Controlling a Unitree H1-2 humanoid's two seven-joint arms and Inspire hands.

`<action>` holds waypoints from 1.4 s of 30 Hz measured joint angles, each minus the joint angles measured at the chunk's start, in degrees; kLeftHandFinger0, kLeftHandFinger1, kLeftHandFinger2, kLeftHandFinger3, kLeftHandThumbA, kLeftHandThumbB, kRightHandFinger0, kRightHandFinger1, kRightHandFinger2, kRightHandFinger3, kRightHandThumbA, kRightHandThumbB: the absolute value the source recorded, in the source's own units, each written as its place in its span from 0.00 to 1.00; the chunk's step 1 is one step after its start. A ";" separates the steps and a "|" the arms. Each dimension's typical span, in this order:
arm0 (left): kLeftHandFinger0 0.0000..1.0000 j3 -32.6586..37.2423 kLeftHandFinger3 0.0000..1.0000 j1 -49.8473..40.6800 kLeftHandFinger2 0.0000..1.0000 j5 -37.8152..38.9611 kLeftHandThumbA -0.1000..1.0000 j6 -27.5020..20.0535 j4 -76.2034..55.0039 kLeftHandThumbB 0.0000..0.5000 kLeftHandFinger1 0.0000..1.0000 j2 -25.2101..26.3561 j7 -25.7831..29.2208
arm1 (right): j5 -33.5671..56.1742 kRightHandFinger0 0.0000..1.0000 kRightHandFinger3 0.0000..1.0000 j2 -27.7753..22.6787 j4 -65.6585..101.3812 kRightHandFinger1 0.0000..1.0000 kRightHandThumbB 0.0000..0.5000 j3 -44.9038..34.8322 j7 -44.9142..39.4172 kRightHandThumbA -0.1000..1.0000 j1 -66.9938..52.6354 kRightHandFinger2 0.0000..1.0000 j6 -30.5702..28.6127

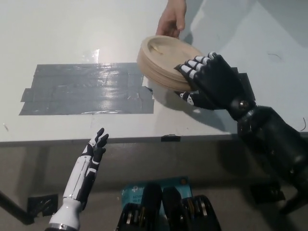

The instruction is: A stack of plates is kept in the middle of the desk close to the robot and the robot grabs the stack with its right hand, picks it up and hands it to a person.

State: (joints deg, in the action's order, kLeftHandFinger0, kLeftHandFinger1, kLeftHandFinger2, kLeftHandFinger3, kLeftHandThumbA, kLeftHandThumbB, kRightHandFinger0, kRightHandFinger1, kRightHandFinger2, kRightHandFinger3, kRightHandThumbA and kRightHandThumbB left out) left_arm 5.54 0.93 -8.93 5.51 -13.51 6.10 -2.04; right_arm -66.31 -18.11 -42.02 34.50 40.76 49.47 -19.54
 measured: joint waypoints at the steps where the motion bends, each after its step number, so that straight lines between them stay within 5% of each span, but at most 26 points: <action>1: 1.00 0.02 1.00 0.00 1.00 -0.03 1.00 0.01 -0.02 0.00 1.00 0.00 0.00 | -0.08 0.00 0.11 0.21 -1.01 0.00 0.65 0.20 0.18 0.00 0.61 0.03 0.03; 2: 1.00 0.05 1.00 0.00 1.00 -0.10 1.00 0.01 -0.05 0.00 1.00 -0.02 0.00 | -0.32 0.00 0.11 0.82 -3.40 0.00 0.65 0.75 0.40 0.00 2.16 0.03 0.04; 4: 1.00 0.10 1.00 0.00 1.00 -0.24 1.00 0.01 -0.07 0.00 1.00 -0.02 0.00 | -0.51 0.00 0.30 1.96 -6.12 0.05 0.65 1.25 0.74 0.00 3.83 0.20 0.03; 5: 1.00 0.14 1.00 0.00 1.00 -0.31 1.00 0.01 -0.07 0.00 1.00 -0.02 0.00 | -0.55 0.32 0.67 2.81 -7.86 0.54 0.72 1.37 1.20 0.22 4.80 0.68 0.06; 6: 1.00 0.19 1.00 0.00 1.00 -0.36 1.00 0.01 -0.07 0.00 1.00 -0.02 0.00 | -0.53 0.48 0.78 3.53 -9.03 0.66 0.72 1.35 1.38 0.28 5.51 0.70 0.15; 7: 1.00 0.23 1.00 0.00 1.00 -0.40 1.00 0.01 -0.07 0.00 1.00 -0.02 0.00 | -0.46 0.83 1.00 3.97 -9.88 0.97 0.84 1.21 1.28 0.41 5.93 1.00 0.41; 8: 1.00 0.24 1.00 0.01 1.00 -0.44 1.00 0.01 -0.07 0.00 1.00 -0.02 -0.01 | -0.04 1.00 1.00 4.47 -10.04 1.00 0.94 0.59 0.39 0.50 6.23 1.00 1.00; 10: 1.00 0.23 1.00 0.01 1.00 -0.47 1.00 0.02 -0.06 0.00 1.00 0.02 0.00 | 0.85 1.00 1.00 5.04 -9.41 1.00 1.00 -0.38 -2.34 0.55 6.35 1.00 1.82; 33: 1.00 0.23 1.00 0.29 1.00 -0.56 1.00 0.08 0.08 0.00 1.00 0.01 0.00 | 8.39 1.00 1.00 1.21 17.83 1.00 1.00 -7.23 -29.82 0.84 -4.26 1.00 8.66; 37: 1.00 0.24 1.00 0.34 1.00 -0.55 1.00 0.11 0.18 0.00 1.00 -0.03 0.00 | 10.52 1.00 1.00 -0.20 26.53 1.00 0.92 -9.15 -32.81 0.99 -8.71 1.00 9.64; 42: 1.00 0.21 1.00 0.34 1.00 -0.55 1.00 0.16 0.34 0.00 1.00 0.00 0.00 | 14.23 1.00 1.00 -1.24 36.31 1.00 0.83 -11.52 -35.11 1.00 -15.84 1.00 10.75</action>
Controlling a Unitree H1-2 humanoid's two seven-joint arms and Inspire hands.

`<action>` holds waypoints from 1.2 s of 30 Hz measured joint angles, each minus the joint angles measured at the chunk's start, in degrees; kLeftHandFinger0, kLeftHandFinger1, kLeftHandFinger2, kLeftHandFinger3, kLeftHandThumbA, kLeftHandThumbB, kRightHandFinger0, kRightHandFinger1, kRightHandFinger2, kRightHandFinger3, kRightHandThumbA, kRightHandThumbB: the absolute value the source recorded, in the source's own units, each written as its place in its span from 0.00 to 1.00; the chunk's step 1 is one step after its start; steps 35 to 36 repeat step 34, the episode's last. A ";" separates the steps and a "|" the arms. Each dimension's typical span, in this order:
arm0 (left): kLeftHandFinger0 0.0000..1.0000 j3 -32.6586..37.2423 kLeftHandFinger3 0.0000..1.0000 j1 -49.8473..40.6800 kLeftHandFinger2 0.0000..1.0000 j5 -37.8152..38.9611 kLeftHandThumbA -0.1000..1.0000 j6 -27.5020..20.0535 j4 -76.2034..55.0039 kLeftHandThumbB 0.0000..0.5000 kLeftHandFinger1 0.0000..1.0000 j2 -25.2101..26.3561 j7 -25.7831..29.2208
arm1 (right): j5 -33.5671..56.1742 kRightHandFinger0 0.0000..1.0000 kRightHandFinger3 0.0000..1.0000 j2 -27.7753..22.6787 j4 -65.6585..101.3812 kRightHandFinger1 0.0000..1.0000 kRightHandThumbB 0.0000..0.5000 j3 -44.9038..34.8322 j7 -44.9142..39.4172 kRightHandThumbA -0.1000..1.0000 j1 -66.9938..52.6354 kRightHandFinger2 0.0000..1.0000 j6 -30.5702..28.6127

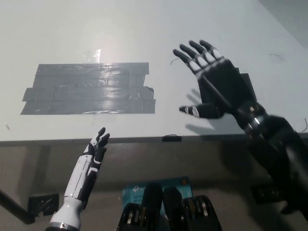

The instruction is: A stack of plates is kept in the middle of the desk close to the robot and the robot grabs the stack with its right hand, picks it up and hands it to a person.

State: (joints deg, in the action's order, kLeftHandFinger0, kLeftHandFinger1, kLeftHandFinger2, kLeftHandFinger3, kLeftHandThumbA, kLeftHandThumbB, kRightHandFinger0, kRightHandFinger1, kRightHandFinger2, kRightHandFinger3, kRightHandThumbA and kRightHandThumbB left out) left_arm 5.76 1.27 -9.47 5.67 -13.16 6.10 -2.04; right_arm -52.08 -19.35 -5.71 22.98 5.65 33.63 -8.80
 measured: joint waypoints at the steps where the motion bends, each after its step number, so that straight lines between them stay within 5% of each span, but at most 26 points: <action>1: 1.00 0.00 1.00 0.01 1.00 0.00 1.00 0.01 0.01 0.00 1.00 -0.01 0.00 | 1.05 1.00 1.00 -0.11 1.94 1.00 0.87 -0.41 -0.35 1.00 -1.59 1.00 0.27; 14: 1.00 0.01 1.00 -0.27 1.00 0.00 1.00 0.02 0.23 0.00 1.00 -0.04 0.01 | 14.90 1.00 1.00 0.48 18.10 1.00 0.64 -2.85 -2.44 1.00 -25.49 1.00 1.38; 18: 1.00 0.01 1.00 -0.60 1.00 0.00 1.00 0.02 0.24 0.00 1.00 -0.05 0.01 | 19.70 1.00 1.00 2.44 18.72 1.00 0.43 -3.07 -2.72 1.00 -31.60 1.00 1.37; 19: 1.00 0.01 1.00 -0.67 1.00 0.00 1.00 0.02 0.24 0.00 1.00 -0.05 0.01 | 20.42 1.00 1.00 2.83 18.71 1.00 0.51 -3.14 -2.75 1.00 -32.35 1.00 1.37; 22: 1.00 0.01 1.00 -1.08 1.00 0.01 1.00 0.01 0.24 0.00 1.00 -0.06 0.01 | 23.86 1.00 1.00 4.26 18.44 1.00 0.47 -3.59 -3.19 1.00 -34.56 1.00 1.37; 25: 1.00 0.01 1.00 -1.56 1.00 0.02 1.00 0.00 0.24 0.00 1.00 -0.10 0.01 | 26.88 1.00 1.00 5.41 17.66 1.00 0.57 -4.05 -3.79 1.00 -35.39 1.00 1.37; 36: 1.00 -0.10 1.00 -3.16 1.00 0.11 1.00 -0.07 0.23 0.00 1.00 -0.47 0.06 | 35.39 1.00 1.00 7.04 14.21 1.00 0.64 -5.60 -6.23 1.00 -35.09 1.00 1.37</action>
